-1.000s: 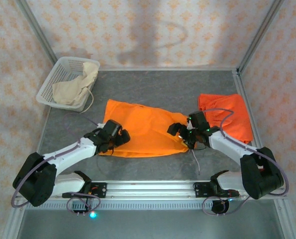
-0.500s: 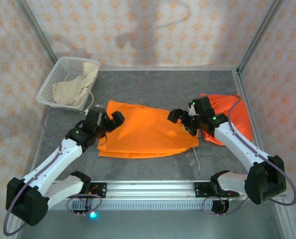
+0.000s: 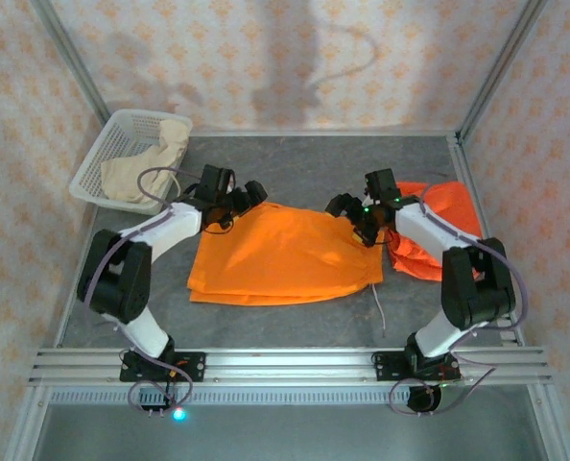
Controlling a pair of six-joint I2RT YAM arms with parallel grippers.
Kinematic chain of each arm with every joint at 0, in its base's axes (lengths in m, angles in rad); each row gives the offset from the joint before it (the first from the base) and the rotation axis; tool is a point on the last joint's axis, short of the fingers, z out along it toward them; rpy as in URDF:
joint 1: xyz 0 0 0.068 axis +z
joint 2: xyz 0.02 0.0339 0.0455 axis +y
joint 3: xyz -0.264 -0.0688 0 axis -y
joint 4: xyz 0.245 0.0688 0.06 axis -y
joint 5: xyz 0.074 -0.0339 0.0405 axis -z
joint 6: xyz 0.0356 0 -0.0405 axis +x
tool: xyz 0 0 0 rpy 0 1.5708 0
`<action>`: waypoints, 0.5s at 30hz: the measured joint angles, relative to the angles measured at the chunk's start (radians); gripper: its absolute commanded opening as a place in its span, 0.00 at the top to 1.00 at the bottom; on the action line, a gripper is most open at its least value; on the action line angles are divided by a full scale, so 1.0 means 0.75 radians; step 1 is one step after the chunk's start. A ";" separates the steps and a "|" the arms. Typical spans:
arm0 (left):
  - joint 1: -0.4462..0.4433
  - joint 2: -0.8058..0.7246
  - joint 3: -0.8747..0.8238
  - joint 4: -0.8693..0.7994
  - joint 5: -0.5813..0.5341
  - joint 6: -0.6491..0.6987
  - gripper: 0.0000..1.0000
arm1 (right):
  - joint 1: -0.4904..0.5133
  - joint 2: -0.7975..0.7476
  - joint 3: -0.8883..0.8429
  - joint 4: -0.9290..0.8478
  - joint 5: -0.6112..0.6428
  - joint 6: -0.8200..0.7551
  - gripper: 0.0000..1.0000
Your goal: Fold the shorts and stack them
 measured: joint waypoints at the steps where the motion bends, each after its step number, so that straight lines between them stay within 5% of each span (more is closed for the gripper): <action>1: 0.001 0.045 0.017 0.021 0.004 0.000 0.00 | -0.008 0.026 0.011 0.010 -0.001 0.002 0.00; 15: 0.161 0.189 0.034 0.150 -0.070 0.040 0.00 | -0.073 0.186 0.043 0.089 -0.012 -0.008 0.00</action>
